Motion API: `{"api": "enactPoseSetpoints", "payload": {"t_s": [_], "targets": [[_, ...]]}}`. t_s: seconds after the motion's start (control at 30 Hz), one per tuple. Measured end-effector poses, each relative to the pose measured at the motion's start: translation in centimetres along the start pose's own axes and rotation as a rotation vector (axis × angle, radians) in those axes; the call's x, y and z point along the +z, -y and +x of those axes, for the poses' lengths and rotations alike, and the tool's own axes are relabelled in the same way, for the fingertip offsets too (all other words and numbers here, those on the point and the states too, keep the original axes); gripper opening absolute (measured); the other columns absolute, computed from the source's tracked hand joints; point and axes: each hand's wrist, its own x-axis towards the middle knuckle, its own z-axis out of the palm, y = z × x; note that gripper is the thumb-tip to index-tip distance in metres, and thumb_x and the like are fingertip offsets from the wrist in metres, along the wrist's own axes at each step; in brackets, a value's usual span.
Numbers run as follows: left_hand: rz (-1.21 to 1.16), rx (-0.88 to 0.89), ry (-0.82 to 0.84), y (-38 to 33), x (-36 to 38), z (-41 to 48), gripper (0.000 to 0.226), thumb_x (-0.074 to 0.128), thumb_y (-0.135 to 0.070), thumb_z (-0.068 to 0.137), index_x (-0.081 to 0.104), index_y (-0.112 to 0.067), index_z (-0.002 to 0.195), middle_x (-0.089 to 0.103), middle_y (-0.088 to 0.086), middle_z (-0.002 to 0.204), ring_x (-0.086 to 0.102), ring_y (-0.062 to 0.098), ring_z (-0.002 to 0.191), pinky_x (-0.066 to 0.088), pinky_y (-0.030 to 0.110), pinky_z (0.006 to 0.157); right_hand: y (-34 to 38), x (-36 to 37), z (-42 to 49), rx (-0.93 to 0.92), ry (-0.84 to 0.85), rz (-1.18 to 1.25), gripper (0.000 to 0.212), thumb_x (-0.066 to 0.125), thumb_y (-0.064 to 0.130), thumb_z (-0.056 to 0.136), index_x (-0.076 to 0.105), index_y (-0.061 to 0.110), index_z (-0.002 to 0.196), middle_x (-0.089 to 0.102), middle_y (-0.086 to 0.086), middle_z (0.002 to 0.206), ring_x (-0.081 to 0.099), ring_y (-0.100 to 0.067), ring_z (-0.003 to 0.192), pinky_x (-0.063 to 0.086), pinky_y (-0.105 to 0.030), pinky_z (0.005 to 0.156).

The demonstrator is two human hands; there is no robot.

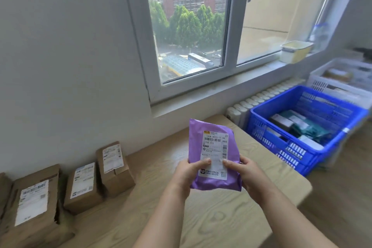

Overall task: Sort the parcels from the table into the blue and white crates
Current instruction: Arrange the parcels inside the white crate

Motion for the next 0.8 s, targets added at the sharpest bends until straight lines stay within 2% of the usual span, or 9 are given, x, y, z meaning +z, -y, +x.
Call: {"api": "enactPoseSetpoints", "payload": {"t_s": [0.07, 0.1, 0.2, 0.27, 0.43, 0.53, 0.6, 0.7, 0.8], "targets": [[0.051, -0.044, 0.068, 0.5, 4.3, 1.3, 0.061, 0.086, -0.022, 0.061, 0.070, -0.004, 0.117, 0.075, 0.016, 0.105, 0.073, 0.033, 0.099, 0.057, 0.046, 0.093, 0.8, -4.4, -0.2, -0.018, -0.057, 0.027, 0.033, 0.067, 0.001, 0.087, 0.064, 0.002, 0.120, 0.073, -0.019, 0.111, 0.070, -0.037, 0.104, 0.050, -0.051, 0.100], [0.075, -0.049, 0.084, 0.6, 5.7, 1.8, 0.052, 0.085, -0.021, 0.068, 0.070, -0.006, 0.115, 0.076, 0.014, 0.103, 0.074, 0.031, 0.096, 0.059, 0.041, 0.088, 1.2, -5.7, -0.2, -0.022, -0.073, 0.030, 0.033, 0.066, 0.002, 0.087, 0.064, 0.002, 0.120, 0.072, -0.019, 0.111, 0.069, -0.037, 0.105, 0.049, -0.051, 0.101], [0.136, -0.078, 0.127, 0.8, 12.1, 3.4, 0.027, 0.076, -0.018, 0.085, 0.071, -0.011, 0.111, 0.078, 0.008, 0.097, 0.075, 0.024, 0.088, 0.060, 0.030, 0.071, 2.9, -11.8, -0.1, -0.047, -0.129, 0.067, 0.034, 0.064, 0.001, 0.089, 0.062, 0.002, 0.122, 0.072, -0.019, 0.112, 0.070, -0.036, 0.104, 0.054, -0.048, 0.095], [0.162, -0.098, 0.131, 1.2, 16.6, 4.5, 0.028, 0.074, -0.020, 0.087, 0.070, -0.011, 0.113, 0.078, 0.008, 0.095, 0.076, 0.024, 0.085, 0.059, 0.029, 0.066, 4.0, -16.0, -0.1, -0.046, -0.169, 0.102, 0.032, 0.063, -0.001, 0.089, 0.062, 0.001, 0.121, 0.073, -0.020, 0.111, 0.070, -0.036, 0.102, 0.057, -0.046, 0.091], [0.186, -0.160, 0.158, 3.2, 29.4, 8.1, 0.034, 0.079, -0.018, 0.083, 0.067, -0.007, 0.113, 0.077, 0.012, 0.098, 0.076, 0.025, 0.084, 0.059, 0.029, 0.062, 7.1, -28.4, -0.3, -0.050, -0.293, 0.147, 0.032, 0.064, -0.002, 0.089, 0.062, 0.001, 0.120, 0.072, -0.019, 0.111, 0.069, -0.037, 0.104, 0.052, -0.050, 0.096], [0.173, -0.185, 0.179, 4.6, 36.0, 9.5, 0.029, 0.077, -0.012, 0.084, 0.068, -0.006, 0.111, 0.077, 0.011, 0.092, 0.076, 0.023, 0.075, 0.059, 0.028, 0.057, 8.5, -34.7, -1.0, -0.049, -0.337, 0.159, 0.030, 0.065, -0.001, 0.089, 0.063, 0.001, 0.119, 0.073, -0.018, 0.110, 0.070, -0.035, 0.102, 0.057, -0.046, 0.089], [0.173, -0.214, 0.214, 6.0, 41.2, 10.5, 0.025, 0.076, -0.011, 0.086, 0.069, -0.006, 0.109, 0.078, 0.009, 0.087, 0.076, 0.023, 0.073, 0.059, 0.029, 0.056, 9.7, -39.6, -1.7, -0.058, -0.384, 0.146, 0.029, 0.065, -0.001, 0.089, 0.063, 0.002, 0.118, 0.073, -0.018, 0.110, 0.071, -0.034, 0.101, 0.058, -0.045, 0.088], [0.201, -0.255, 0.259, 7.3, 46.4, 12.0, 0.025, 0.075, -0.013, 0.087, 0.070, -0.006, 0.110, 0.077, 0.013, 0.094, 0.076, 0.028, 0.082, 0.061, 0.033, 0.061, 11.0, -44.8, -2.2, -0.062, -0.441, 0.136, 0.031, 0.066, 0.000, 0.089, 0.063, 0.002, 0.119, 0.074, -0.016, 0.109, 0.071, -0.034, 0.100, 0.056, -0.047, 0.090], [0.241, -0.269, 0.303, 8.1, 51.9, 14.9, 0.030, 0.077, -0.014, 0.085, 0.069, -0.004, 0.112, 0.077, 0.015, 0.096, 0.075, 0.031, 0.087, 0.062, 0.041, 0.073, 12.4, -50.0, -1.8, -0.070, -0.506, 0.160, 0.029, 0.067, 0.001, 0.088, 0.064, 0.003, 0.117, 0.075, -0.015, 0.106, 0.073, -0.031, 0.096, 0.060, -0.041, 0.081]]}}
